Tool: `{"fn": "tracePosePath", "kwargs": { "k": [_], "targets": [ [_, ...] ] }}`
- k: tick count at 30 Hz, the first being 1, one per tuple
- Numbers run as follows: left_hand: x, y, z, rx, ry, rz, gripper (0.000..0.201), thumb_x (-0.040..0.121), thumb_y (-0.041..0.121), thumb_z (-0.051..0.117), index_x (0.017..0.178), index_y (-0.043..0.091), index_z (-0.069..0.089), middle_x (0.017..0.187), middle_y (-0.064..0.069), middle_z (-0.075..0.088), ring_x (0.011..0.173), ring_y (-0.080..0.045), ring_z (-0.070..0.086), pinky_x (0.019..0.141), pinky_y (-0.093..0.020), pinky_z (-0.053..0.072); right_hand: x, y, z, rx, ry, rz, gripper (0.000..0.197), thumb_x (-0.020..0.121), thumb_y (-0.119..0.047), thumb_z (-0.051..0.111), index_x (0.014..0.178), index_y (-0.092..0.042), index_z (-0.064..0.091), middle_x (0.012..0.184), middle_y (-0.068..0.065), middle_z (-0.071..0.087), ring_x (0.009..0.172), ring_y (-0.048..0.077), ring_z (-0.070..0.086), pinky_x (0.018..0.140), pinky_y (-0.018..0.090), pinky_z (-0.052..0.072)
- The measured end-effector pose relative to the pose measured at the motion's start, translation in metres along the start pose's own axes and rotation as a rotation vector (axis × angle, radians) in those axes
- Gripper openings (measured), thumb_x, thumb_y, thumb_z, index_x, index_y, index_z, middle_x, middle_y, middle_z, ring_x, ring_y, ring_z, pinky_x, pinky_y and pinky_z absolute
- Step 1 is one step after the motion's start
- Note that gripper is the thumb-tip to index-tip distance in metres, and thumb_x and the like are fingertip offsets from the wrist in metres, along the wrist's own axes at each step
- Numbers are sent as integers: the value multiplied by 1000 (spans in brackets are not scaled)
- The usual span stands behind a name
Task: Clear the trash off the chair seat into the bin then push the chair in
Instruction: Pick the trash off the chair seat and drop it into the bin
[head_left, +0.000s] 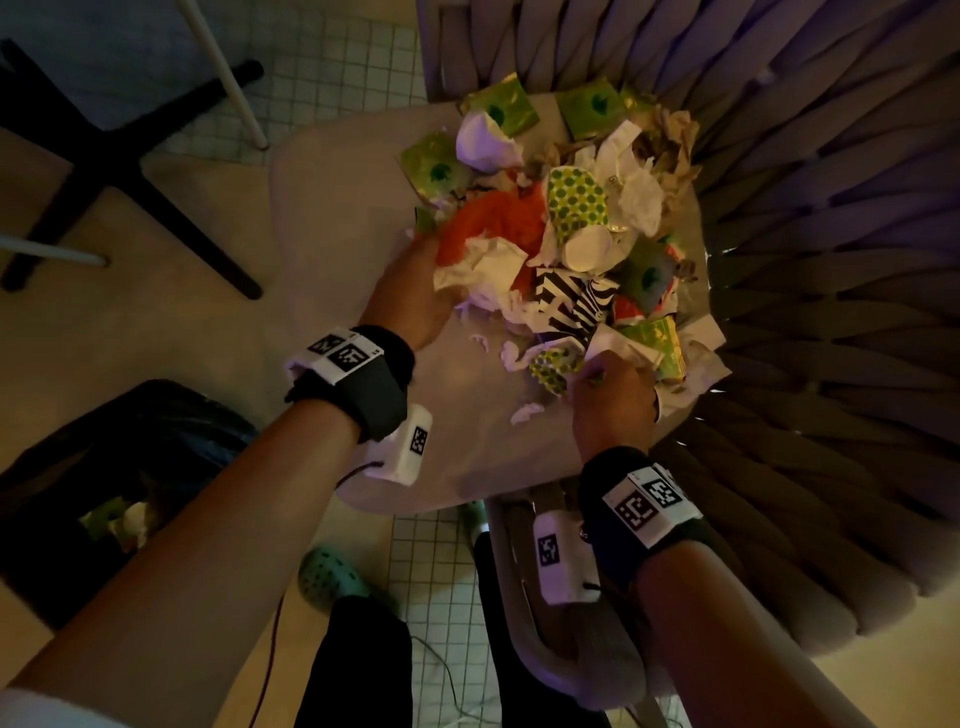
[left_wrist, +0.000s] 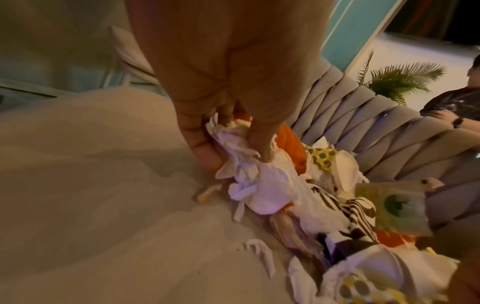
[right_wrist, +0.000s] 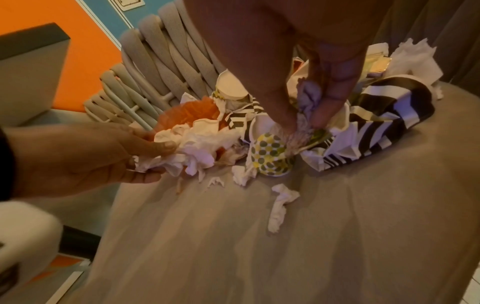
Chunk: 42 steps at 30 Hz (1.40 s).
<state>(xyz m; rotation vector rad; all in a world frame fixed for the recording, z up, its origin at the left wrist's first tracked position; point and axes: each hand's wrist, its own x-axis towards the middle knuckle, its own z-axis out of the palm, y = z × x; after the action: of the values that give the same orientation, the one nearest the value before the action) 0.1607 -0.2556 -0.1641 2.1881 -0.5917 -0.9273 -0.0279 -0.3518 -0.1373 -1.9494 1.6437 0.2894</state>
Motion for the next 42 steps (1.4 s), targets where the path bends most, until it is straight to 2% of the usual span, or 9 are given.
{"fn": "tracePosePath", "kwargs": {
  "k": [7, 10, 13, 17, 21, 26, 32, 36, 42],
  "targets": [
    [-28, 1, -1, -222, 58, 87, 66, 84, 6, 66, 141, 12, 34, 128, -4, 52, 109, -5, 51, 85, 0, 36, -1, 5, -6, 193, -40, 18, 20, 78, -15, 57, 63, -28, 52, 79, 10, 69, 75, 31, 68, 69, 46, 59],
    [-40, -5, -2, -330, 26, 153, 83, 86, 11, 65, 149, 21, 12, 142, 5, 40, 115, -2, 47, 96, -12, 39, -13, 0, -24, 327, -119, 34, 10, 81, -16, 60, 78, -24, 55, 80, 11, 67, 68, 29, 68, 66, 47, 59],
    [-55, -3, -2, -345, -32, 173, 65, 90, 11, 60, 144, 21, 26, 135, 13, 43, 106, 14, 47, 94, -14, 41, -25, -4, -42, 537, -211, 17, 18, 85, -10, 63, 101, -5, 56, 85, 19, 68, 57, 21, 64, 57, 33, 57],
    [-76, -11, -4, -386, -34, 76, 31, 89, 17, 61, 119, 22, 53, 103, 5, 59, 91, -18, 56, 81, -39, 54, -40, -17, -52, 624, -302, -39, 19, 86, -8, 64, 103, -1, 60, 80, 20, 67, 51, 12, 63, 48, 18, 49],
    [-104, -38, -20, -565, 58, -42, 18, 85, 20, 66, 100, 21, 58, 90, -5, 62, 77, -16, 58, 62, -27, 56, -62, -42, -33, 582, -392, -112, 16, 84, -11, 68, 98, -8, 62, 75, 13, 68, 55, 12, 65, 54, 25, 53],
    [-153, -125, -63, -593, 190, -190, 14, 86, 15, 64, 91, 27, 58, 85, -6, 62, 71, -15, 60, 58, -19, 55, -110, -88, 46, 542, -538, -188, 16, 76, -2, 71, 84, -13, 62, 70, 17, 63, 51, 21, 59, 49, 24, 47],
    [-268, -302, -116, -533, 332, -653, 30, 91, 14, 59, 116, 1, 50, 108, -17, 54, 97, -29, 57, 50, -9, 50, -214, -125, 212, 260, -837, -228, 18, 77, -3, 71, 83, -13, 57, 69, 14, 62, 47, 9, 64, 48, 20, 54],
    [-344, -414, -129, -612, 365, -897, 44, 91, 21, 59, 127, -2, 46, 134, -21, 50, 114, -38, 56, 79, -33, 54, -277, -128, 327, 18, -866, -318, 19, 78, -17, 68, 97, -14, 68, 104, 14, 71, 99, 29, 67, 79, 30, 52],
    [-368, -476, -138, -729, 390, -870, 55, 92, 27, 58, 140, 14, 35, 150, -14, 35, 126, -36, 47, 97, -45, 49, -328, -129, 432, -132, -946, -433, 32, 84, -23, 66, 112, -8, 67, 115, 15, 67, 108, 32, 62, 81, 32, 48]
  ]
}}
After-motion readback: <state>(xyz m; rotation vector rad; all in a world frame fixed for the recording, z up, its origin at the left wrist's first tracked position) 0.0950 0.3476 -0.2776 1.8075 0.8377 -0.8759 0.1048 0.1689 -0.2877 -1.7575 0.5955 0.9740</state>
